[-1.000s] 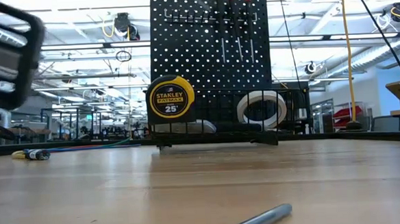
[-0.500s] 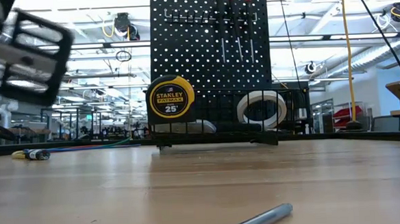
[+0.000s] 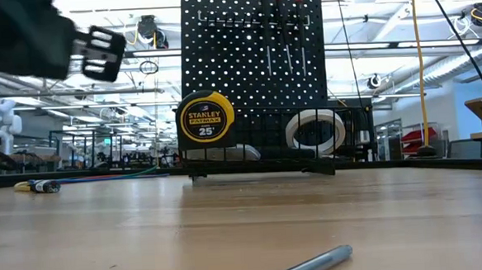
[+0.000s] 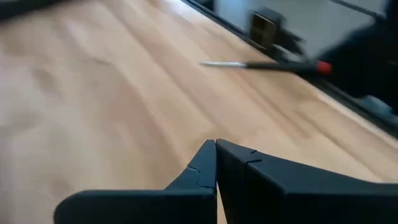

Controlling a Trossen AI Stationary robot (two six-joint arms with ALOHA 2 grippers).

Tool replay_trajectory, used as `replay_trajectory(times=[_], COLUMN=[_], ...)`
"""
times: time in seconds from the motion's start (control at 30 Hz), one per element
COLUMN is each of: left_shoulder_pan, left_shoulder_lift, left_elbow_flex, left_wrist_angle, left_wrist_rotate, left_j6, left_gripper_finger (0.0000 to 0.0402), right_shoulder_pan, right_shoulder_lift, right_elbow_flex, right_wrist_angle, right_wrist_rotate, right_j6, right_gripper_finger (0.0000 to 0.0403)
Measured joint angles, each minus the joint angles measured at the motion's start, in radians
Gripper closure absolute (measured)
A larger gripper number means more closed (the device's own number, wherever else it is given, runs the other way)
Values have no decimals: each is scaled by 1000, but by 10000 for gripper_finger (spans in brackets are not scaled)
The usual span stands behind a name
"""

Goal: Hang tools onto peg board
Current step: Hang the black screwdriver onto the pegboard

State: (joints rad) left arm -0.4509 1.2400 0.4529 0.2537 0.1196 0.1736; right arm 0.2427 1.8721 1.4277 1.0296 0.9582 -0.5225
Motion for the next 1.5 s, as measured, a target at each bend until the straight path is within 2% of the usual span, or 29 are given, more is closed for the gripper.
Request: replay_trajectory(times=[0.17, 0.3, 0.37, 0.5, 0.8, 1.1, 1.37, 1.5], left_shoulder_pan=[134, 222, 242, 246, 248, 248, 248, 247], left_shoulder_lift=[-146, -195, -197, -193, -193, -193, -193, -193], left_elbow_flex=[-45, -46, -46, -46, -46, -46, -46, -47], left_wrist_angle=[37, 46, 46, 33, 33, -1, -16, 37], left_wrist_rotate=[-19, -18, 18, 82, 83, 82, 90, 159], left_j6=[60, 68, 44, 44, 70, 70, 70, 70], left_gripper_finger=[401, 401, 401, 401, 401, 401, 401, 401], right_shoulder_pan=[-65, -135, -170, -211, -217, -222, -189, -113], right_shoulder_lift=[0, 0, 0, 0, 0, 0, 0, 0], right_elbow_flex=[0, 0, 0, 0, 0, 0, 0, 0], right_wrist_angle=[223, 250, 253, 300, 327, 331, 329, 253], right_wrist_rotate=[-101, -148, -193, -221, -194, -194, -193, -207], right_j6=[-157, -156, -141, -161, -322, -375, -330, -238], right_gripper_finger=[359, 359, 359, 359, 359, 358, 357, 357])
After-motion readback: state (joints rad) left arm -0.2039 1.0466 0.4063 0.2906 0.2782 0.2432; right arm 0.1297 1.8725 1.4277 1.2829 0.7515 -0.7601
